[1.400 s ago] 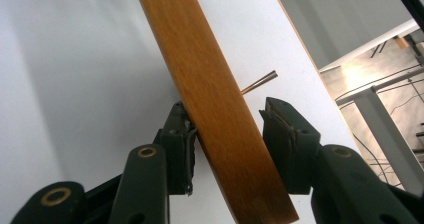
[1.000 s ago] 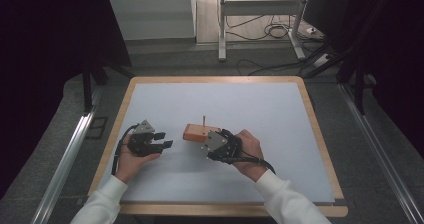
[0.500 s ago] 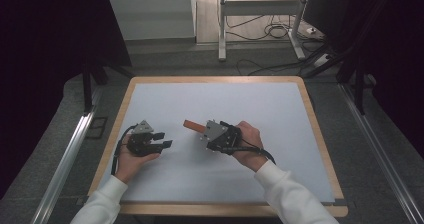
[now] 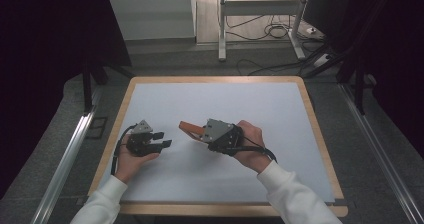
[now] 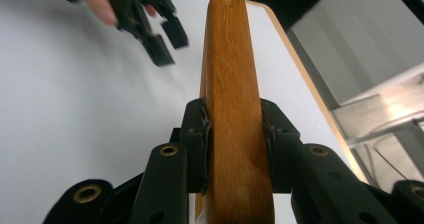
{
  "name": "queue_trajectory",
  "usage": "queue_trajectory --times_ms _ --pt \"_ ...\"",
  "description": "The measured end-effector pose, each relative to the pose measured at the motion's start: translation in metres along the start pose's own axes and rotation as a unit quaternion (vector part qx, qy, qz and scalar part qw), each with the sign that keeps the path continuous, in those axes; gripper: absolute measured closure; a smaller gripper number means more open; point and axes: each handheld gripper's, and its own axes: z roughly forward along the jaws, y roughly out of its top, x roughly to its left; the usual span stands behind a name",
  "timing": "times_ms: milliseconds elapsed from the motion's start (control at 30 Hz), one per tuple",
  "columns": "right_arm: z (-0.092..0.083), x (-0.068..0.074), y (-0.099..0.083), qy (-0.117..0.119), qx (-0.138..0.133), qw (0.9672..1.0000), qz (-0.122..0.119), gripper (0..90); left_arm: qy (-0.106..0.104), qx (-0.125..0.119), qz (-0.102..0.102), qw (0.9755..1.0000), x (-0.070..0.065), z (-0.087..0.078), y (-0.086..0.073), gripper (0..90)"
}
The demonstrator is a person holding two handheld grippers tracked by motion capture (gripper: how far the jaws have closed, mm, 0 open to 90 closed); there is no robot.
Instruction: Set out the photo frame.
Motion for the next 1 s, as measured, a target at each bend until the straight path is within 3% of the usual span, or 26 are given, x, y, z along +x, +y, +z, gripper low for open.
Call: queue_trajectory --times_ms 200,367,500,700,1000 --pt "-0.005 0.005 -0.004 0.038 -0.007 0.9992 0.008 68.8 0.000 0.002 0.003 1.0000 0.000 0.000 0.000 49.7" --pt "-0.001 0.002 -0.011 0.045 -0.004 0.9988 0.018 68.5 -0.001 0.004 0.003 1.0000 0.000 0.001 0.000 49.7" --pt "0.001 -0.004 -0.017 0.021 -0.008 0.9994 0.027 67.7 -0.002 0.005 0.003 1.0000 0.000 0.001 0.000 49.6" --pt "0.005 -0.018 -0.026 0.015 -0.003 0.9980 0.061 64.3 -0.003 0.006 0.004 1.0000 -0.001 0.001 0.000 49.4" --pt "0.011 -0.033 -0.035 -0.009 0.009 0.9966 0.081 58.2 -0.007 0.008 0.001 0.9999 -0.002 0.003 -0.001 49.1"
